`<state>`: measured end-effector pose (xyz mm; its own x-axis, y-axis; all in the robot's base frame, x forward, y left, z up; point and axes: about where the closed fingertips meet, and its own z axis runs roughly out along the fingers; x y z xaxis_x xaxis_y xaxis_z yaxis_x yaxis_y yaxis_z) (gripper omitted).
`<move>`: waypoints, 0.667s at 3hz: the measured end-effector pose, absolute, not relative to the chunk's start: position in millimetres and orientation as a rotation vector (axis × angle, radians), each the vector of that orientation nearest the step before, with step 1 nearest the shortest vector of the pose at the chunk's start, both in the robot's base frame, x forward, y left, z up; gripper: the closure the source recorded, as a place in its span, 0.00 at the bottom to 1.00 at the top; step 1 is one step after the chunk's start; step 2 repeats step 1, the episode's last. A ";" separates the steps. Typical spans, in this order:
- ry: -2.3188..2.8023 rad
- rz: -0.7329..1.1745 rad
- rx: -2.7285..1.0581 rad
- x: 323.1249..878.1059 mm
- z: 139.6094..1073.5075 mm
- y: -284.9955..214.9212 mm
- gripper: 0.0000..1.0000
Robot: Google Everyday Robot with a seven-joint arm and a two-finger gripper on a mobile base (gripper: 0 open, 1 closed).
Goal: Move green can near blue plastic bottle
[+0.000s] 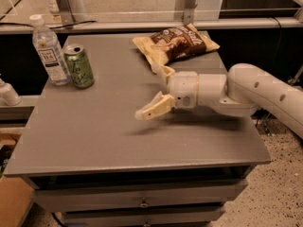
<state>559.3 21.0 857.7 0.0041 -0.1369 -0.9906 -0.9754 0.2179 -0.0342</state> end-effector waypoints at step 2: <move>1.394 0.958 -1.142 556.5 857.3 12.5 0.00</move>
Offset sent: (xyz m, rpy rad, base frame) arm 0.0000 0.0000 0.0000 0.0000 0.0000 0.0000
